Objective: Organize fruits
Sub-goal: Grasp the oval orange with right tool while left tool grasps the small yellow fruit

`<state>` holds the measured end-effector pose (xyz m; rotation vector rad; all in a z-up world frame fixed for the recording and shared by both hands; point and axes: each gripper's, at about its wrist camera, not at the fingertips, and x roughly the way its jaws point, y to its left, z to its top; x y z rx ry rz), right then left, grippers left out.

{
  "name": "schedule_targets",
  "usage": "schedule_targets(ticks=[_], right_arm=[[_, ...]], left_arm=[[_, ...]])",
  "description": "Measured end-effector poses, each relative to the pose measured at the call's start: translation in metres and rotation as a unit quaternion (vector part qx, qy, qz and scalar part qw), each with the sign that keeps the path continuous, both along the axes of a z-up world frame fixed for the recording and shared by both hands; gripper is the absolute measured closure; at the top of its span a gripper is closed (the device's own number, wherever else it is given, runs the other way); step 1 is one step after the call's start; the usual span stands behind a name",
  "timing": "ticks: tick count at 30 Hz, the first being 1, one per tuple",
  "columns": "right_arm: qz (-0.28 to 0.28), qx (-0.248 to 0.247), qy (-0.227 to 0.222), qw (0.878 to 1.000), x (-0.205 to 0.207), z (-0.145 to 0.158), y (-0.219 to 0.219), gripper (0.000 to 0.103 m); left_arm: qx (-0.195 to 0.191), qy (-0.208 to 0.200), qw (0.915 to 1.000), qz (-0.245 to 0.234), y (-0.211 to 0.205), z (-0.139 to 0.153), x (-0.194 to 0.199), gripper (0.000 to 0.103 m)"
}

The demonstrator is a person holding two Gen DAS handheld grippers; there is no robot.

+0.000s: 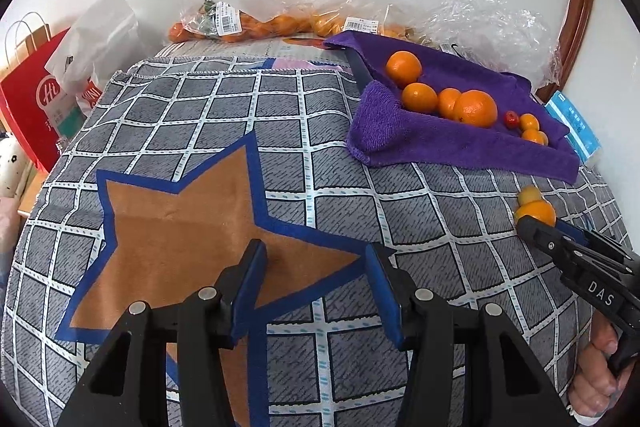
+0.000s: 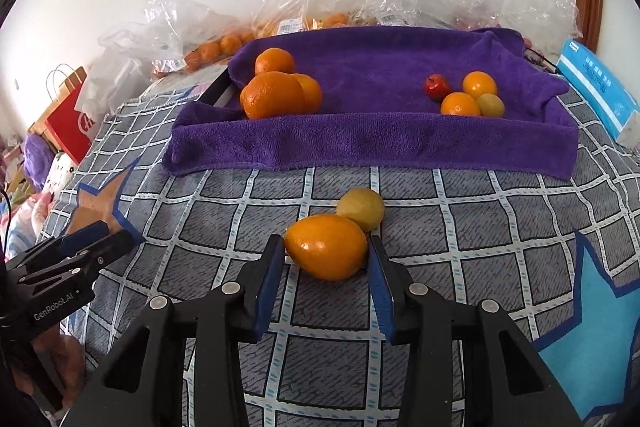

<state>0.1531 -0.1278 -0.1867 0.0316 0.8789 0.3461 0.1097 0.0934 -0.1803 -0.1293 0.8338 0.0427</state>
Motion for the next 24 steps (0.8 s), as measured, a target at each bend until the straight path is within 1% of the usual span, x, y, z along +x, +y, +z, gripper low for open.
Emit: schedule_targets(ticks=[5,9,14,18,20,22,24], right_arm=[[0.007,0.006,-0.004,1.000,-0.003,0.002,-0.002,0.062],[0.010,0.018,-0.007,1.000,-0.004,0.004,-0.005,0.062],[0.013,0.024,-0.039,0.999,-0.014,0.011,-0.006,0.062],[0.010,0.025,-0.042,0.999,-0.018,0.013,-0.009,0.062],[0.005,0.033,-0.039,0.999,-0.020,0.014,-0.014,0.062],[0.002,0.035,-0.039,0.999,-0.023,0.015,-0.020,0.062],[-0.003,0.026,-0.046,0.999,-0.028,0.017,-0.027,0.062]], left_arm=[[-0.024,-0.006,0.9997,-0.001,0.005,-0.001,0.000,0.052],[-0.028,-0.007,0.9996,-0.002,0.006,-0.001,-0.001,0.051],[-0.036,-0.009,0.9993,-0.003,0.007,0.000,-0.001,0.051],[-0.065,-0.017,0.9977,-0.003,0.015,-0.001,-0.003,0.051],[-0.079,-0.020,0.9967,-0.003,0.019,-0.001,-0.004,0.052],[-0.082,-0.021,0.9964,-0.003,0.019,-0.001,-0.005,0.052],[-0.076,-0.020,0.9969,-0.002,0.018,-0.001,-0.005,0.052]])
